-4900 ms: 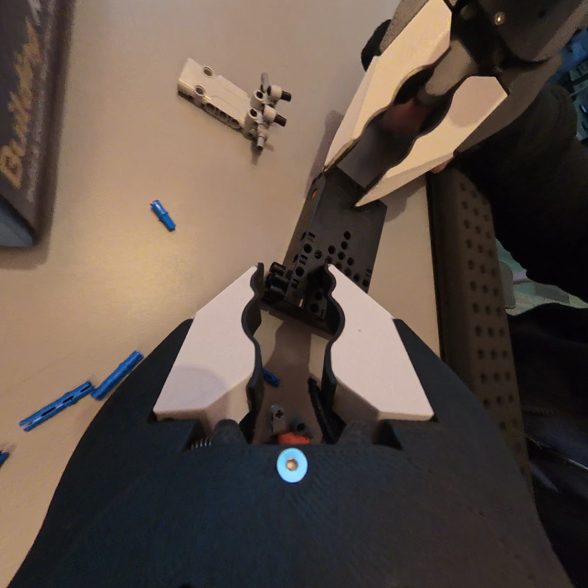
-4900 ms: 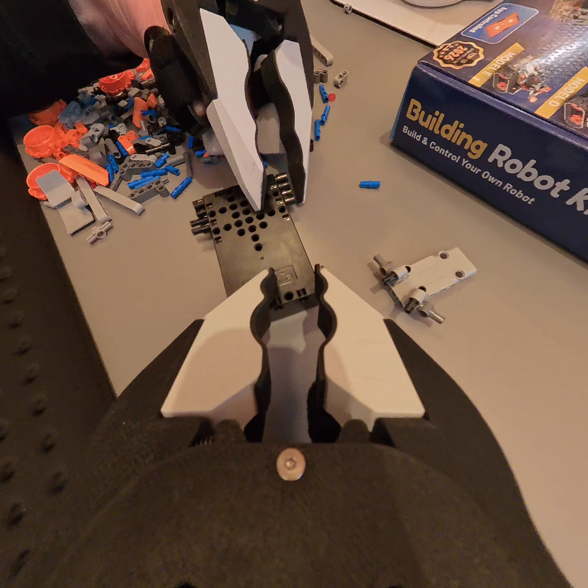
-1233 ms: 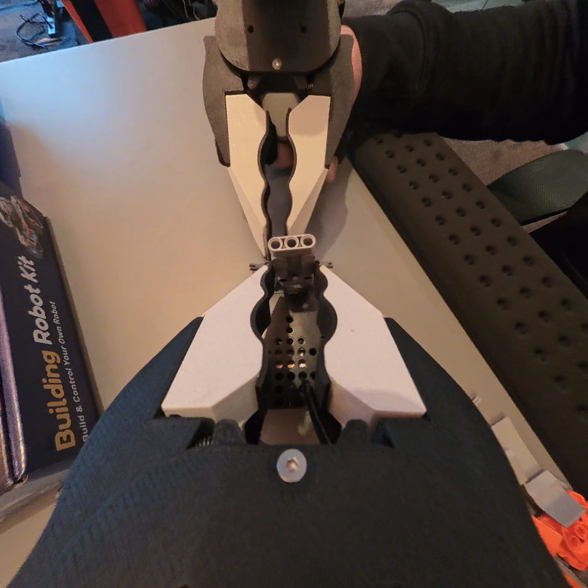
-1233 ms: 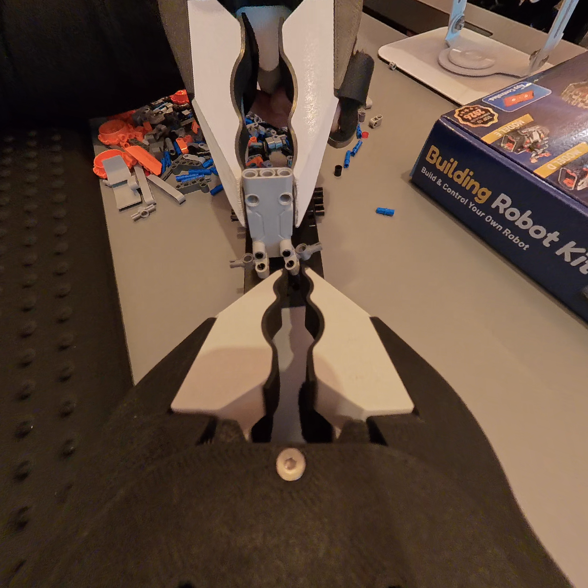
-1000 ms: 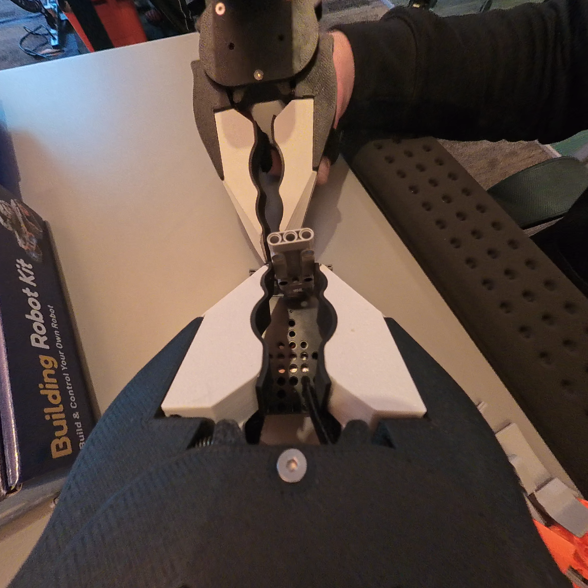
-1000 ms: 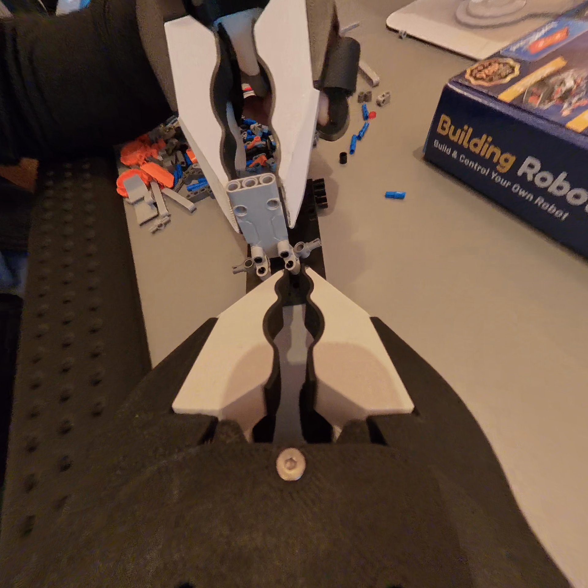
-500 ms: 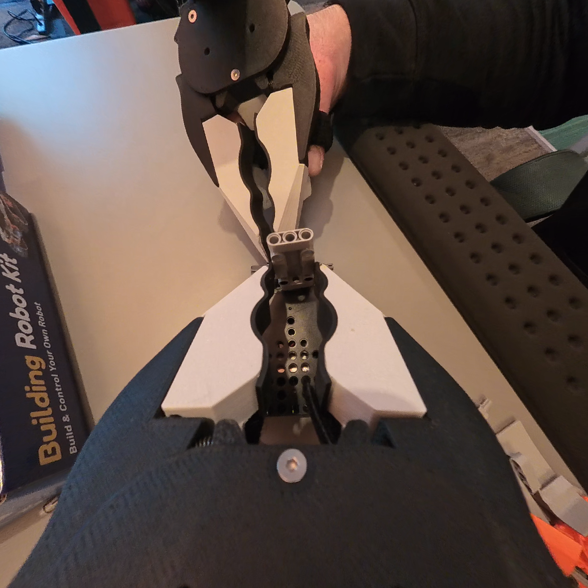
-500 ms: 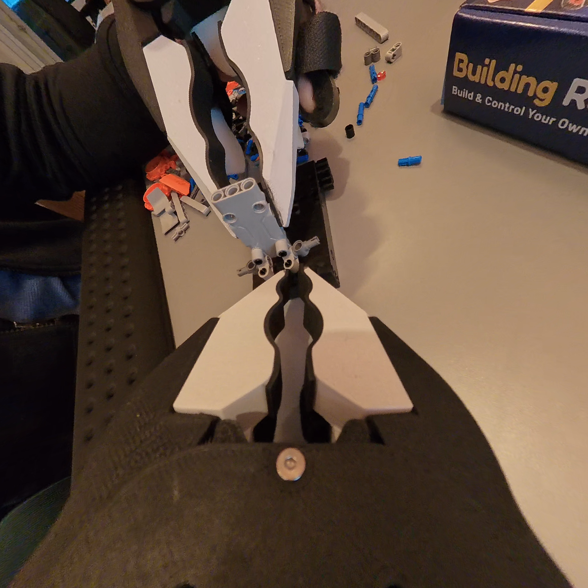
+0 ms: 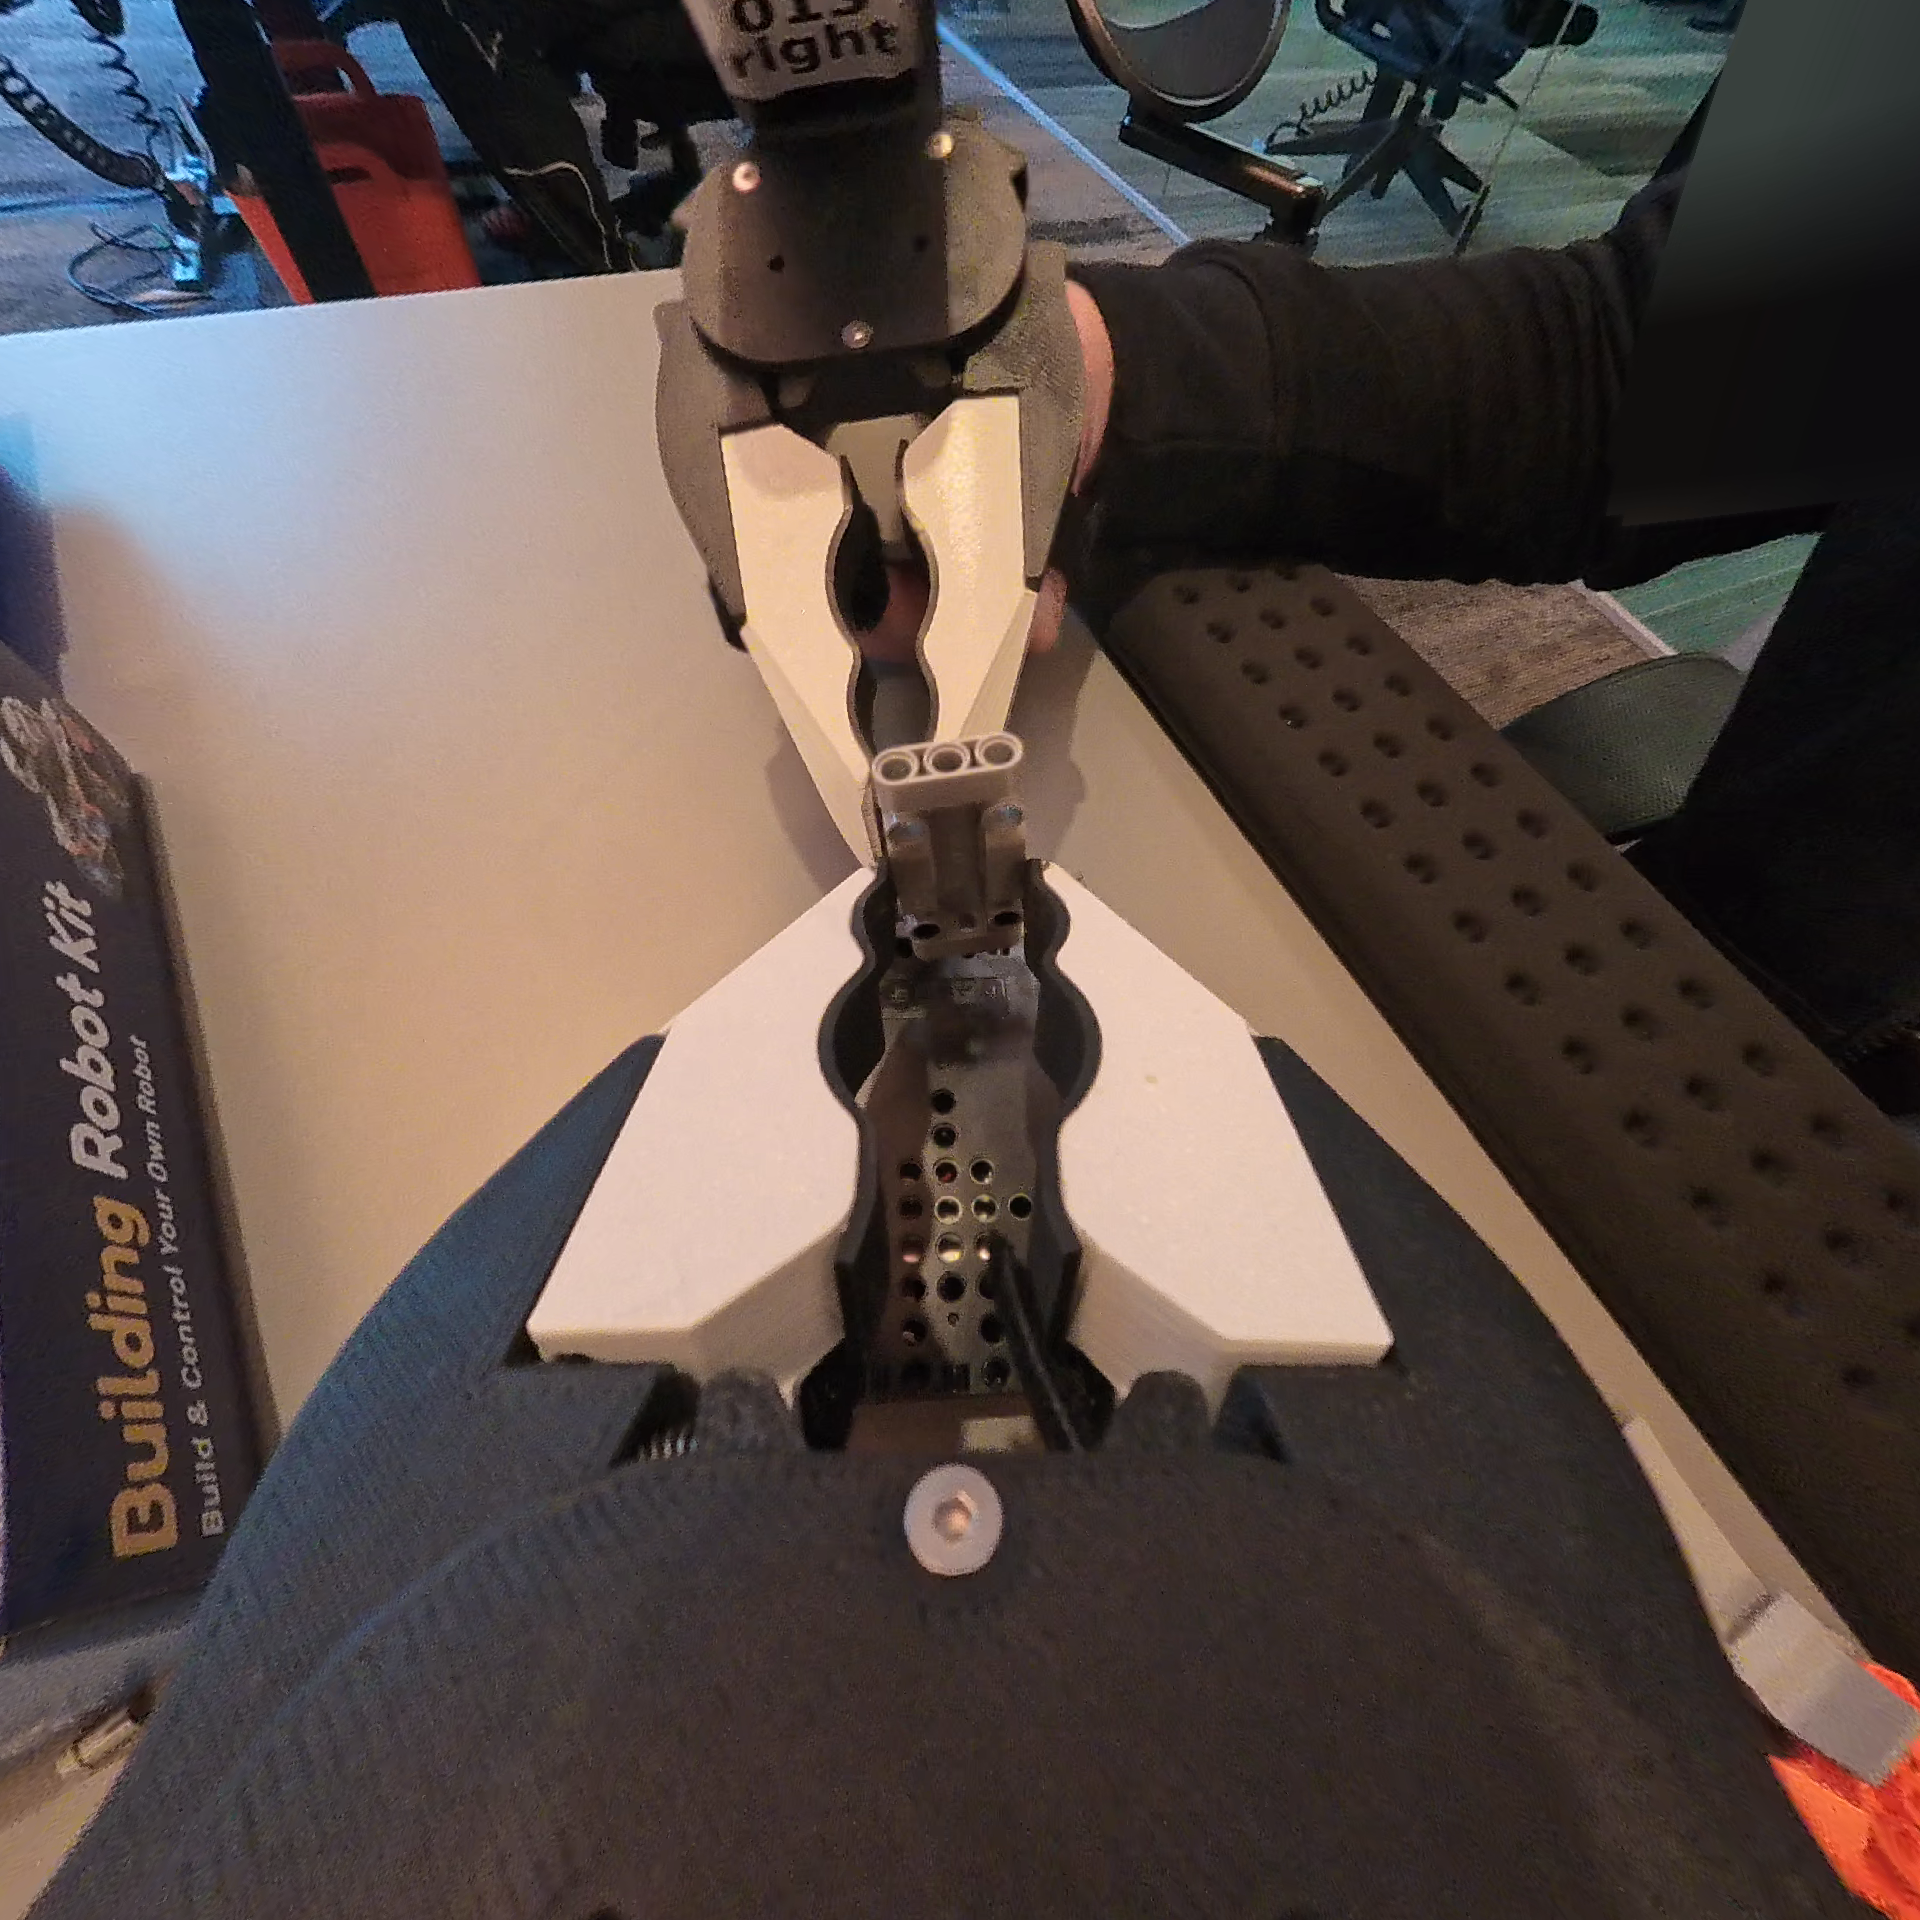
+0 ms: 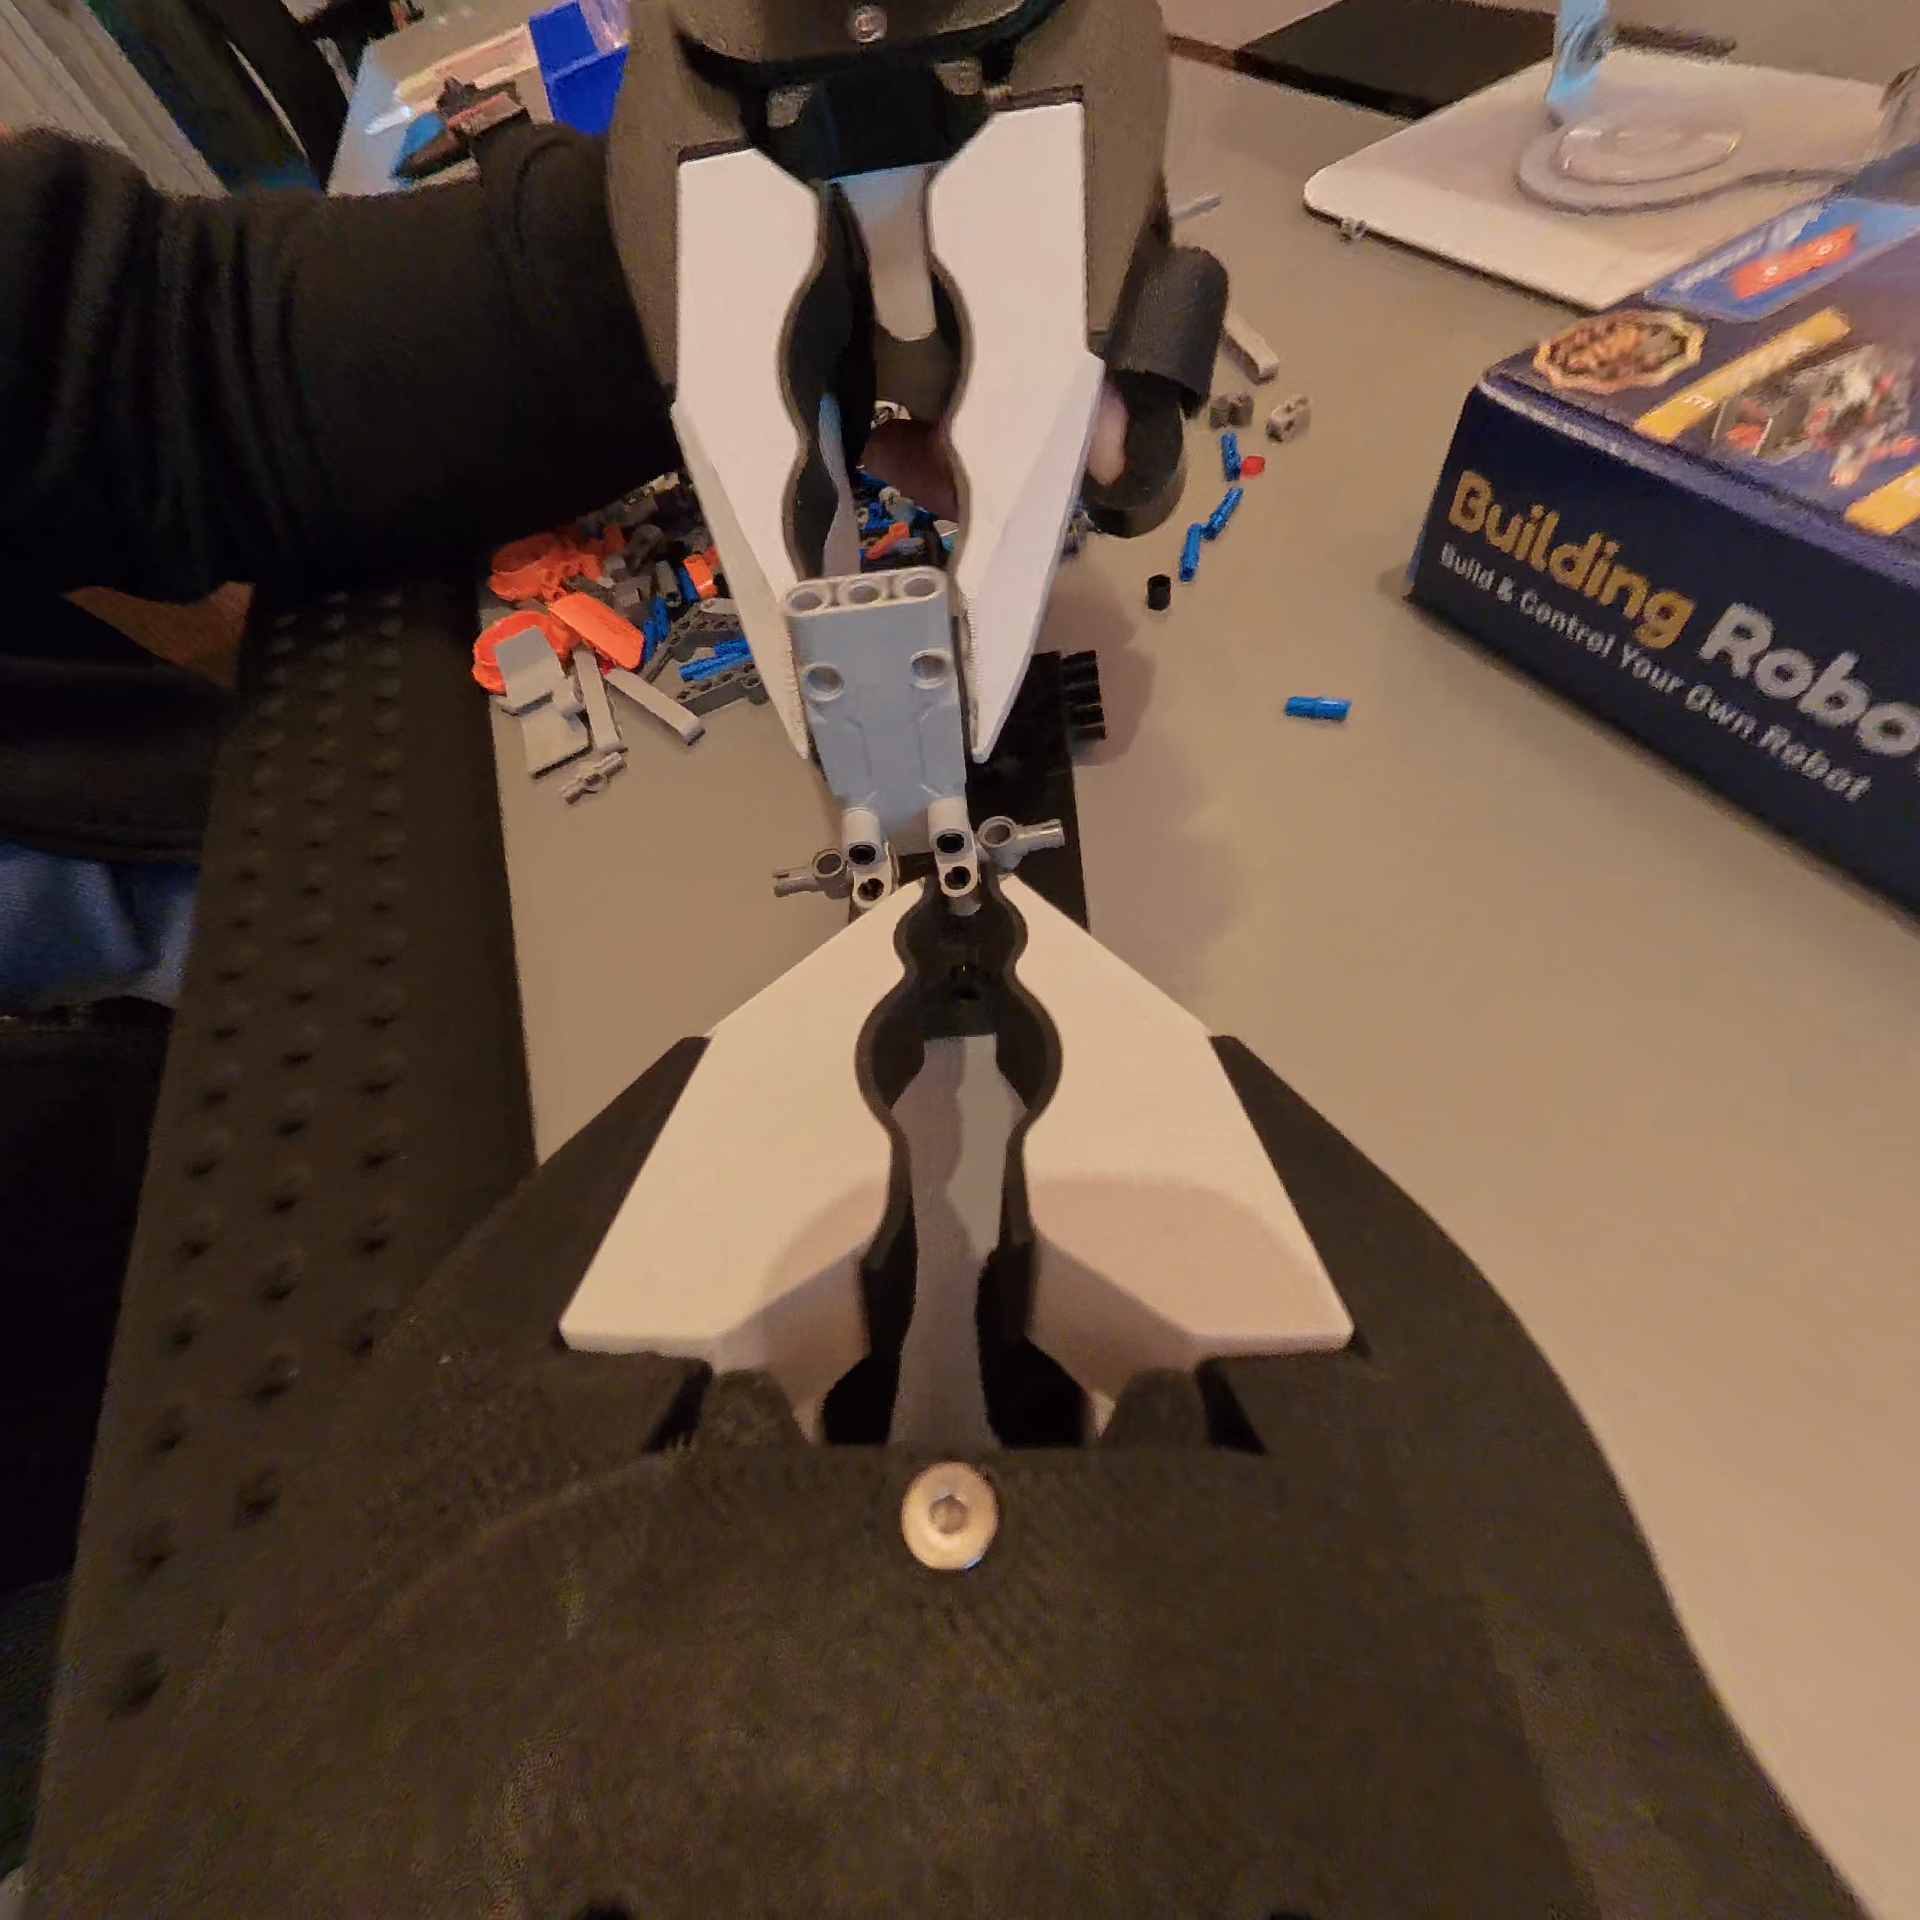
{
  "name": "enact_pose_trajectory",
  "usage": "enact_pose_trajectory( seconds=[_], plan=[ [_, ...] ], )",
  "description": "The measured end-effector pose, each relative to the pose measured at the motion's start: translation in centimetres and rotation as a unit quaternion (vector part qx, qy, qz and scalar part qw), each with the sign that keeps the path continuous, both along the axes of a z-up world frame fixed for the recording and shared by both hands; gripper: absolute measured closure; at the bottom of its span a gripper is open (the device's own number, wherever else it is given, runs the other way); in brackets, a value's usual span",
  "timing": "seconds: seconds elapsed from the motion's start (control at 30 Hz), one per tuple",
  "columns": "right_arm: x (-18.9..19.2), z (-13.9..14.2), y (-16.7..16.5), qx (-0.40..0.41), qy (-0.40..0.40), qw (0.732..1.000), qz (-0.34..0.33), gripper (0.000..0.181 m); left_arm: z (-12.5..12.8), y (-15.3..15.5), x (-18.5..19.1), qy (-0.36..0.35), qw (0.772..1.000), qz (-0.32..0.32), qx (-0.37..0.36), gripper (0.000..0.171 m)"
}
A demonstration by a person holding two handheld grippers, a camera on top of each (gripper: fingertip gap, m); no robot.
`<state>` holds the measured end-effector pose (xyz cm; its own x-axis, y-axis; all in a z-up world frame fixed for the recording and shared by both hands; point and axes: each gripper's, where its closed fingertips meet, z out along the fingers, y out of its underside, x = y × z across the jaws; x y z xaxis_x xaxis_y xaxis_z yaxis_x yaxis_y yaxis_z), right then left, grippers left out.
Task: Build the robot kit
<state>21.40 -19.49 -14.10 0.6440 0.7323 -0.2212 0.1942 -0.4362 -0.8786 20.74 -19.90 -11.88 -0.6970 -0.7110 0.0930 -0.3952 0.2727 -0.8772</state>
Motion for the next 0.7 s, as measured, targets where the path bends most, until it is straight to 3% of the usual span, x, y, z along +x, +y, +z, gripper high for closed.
enact_pose_trajectory(
  seconds=[0.17, 0.7],
  plan=[
    [0.2, -0.2, 0.0, -0.074, 0.074, 0.995, -0.007, 0.177, -0.4, 0.2, 0.3, -0.016, 0.999, 0.005, 0.041, 0.150],
    [0.2, -1.8, 0.0, -0.071, 0.015, 0.997, -0.005, 0.177, -2.0, 0.5, 0.1, 0.037, 0.999, 0.001, 0.031, 0.150]
  ],
)
